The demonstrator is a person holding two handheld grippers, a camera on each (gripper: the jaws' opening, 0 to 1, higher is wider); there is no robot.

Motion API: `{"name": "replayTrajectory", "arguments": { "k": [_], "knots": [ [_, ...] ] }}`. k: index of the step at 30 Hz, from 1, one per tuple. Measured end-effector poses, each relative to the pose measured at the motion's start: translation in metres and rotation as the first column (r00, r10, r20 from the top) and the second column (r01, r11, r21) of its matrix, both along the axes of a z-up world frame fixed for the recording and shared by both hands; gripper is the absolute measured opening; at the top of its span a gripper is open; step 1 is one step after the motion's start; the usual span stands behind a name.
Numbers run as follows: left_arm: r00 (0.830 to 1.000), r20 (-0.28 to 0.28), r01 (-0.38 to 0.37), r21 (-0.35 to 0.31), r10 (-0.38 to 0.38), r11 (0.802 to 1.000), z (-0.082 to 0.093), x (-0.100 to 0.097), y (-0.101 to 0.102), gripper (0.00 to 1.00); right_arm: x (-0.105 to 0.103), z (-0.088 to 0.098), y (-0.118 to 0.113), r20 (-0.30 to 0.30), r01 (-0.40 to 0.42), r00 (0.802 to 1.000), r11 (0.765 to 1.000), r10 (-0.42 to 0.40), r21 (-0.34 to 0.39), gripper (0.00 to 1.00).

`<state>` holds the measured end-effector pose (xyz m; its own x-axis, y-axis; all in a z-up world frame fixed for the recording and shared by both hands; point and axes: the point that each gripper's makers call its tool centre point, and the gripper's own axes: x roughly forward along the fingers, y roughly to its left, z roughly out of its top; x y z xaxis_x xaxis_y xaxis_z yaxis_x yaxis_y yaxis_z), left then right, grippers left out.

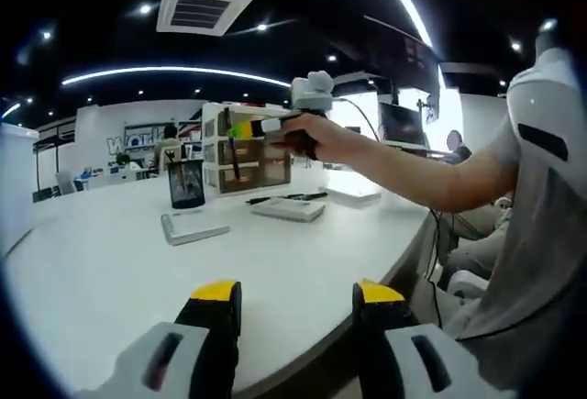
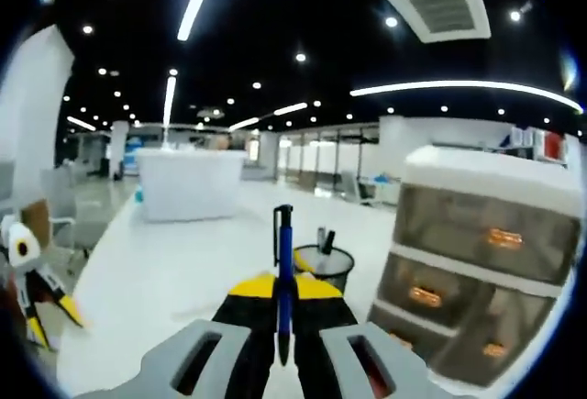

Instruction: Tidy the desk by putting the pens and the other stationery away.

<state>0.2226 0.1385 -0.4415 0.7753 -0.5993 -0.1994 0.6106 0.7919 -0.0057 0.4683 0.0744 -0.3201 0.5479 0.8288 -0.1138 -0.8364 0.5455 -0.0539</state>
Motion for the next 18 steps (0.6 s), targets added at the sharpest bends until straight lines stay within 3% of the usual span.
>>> {"name": "replayTrajectory", "arguments": {
  "k": [6,18],
  "knots": [
    [1.0,-0.002,-0.001,0.01,0.001,1.0,-0.001,0.0,-0.001,0.49,0.002,0.0,0.009,-0.007,-0.013,1.0,0.999,0.013,0.04,0.03],
    [1.0,0.002,0.001,-0.004,-0.001,1.0,0.004,-0.002,0.002,0.49,0.037,0.006,0.015,-0.021,0.027,0.999,0.999,-0.027,0.026,0.03]
  ]
}}
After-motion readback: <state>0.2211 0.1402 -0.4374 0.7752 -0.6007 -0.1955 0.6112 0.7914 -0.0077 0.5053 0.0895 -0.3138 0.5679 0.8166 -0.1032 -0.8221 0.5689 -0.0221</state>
